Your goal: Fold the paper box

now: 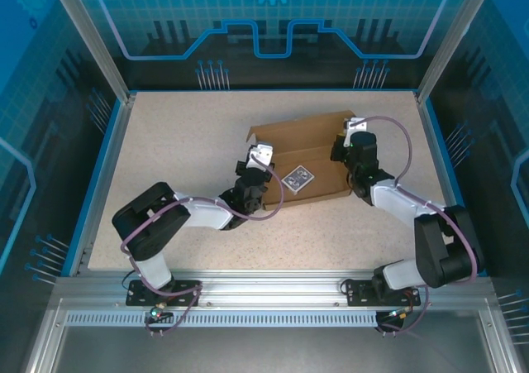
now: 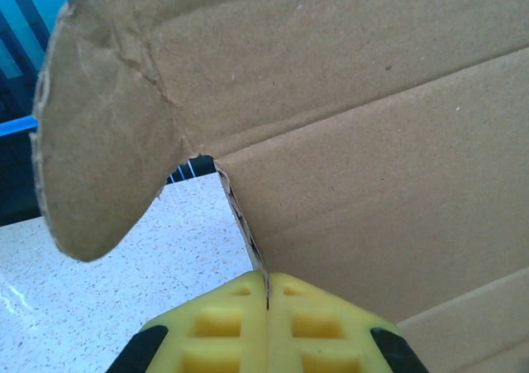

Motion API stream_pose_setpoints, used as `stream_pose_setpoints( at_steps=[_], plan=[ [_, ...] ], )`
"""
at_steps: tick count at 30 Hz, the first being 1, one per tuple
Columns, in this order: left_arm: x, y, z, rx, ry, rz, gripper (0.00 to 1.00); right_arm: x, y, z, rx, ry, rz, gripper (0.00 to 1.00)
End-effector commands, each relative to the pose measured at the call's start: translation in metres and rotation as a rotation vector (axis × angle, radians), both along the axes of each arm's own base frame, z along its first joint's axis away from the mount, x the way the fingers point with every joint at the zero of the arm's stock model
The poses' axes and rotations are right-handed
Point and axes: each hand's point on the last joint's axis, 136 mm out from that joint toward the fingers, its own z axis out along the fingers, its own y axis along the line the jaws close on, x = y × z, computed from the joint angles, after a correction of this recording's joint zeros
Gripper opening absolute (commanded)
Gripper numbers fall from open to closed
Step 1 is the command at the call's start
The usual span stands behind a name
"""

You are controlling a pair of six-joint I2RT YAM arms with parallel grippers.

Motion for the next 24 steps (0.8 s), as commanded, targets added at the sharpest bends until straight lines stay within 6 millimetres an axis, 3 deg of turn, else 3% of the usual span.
stream_pose_setpoints(
  at_steps=[1, 15, 24],
  plan=[
    [-0.021, -0.033, -0.028, 0.067, 0.071, -0.159, 0.00, -0.022, 0.027, -0.022, 0.042, 0.066, 0.101, 0.05],
    [-0.045, -0.047, -0.027, 0.073, 0.056, -0.207, 0.00, -0.061, 0.008, -0.034, 0.036, 0.034, 0.062, 0.03],
    [-0.056, -0.053, -0.030, 0.025, 0.074, -0.241, 0.04, -0.073, 0.005, -0.040, 0.035, 0.038, 0.042, 0.02]
  ],
)
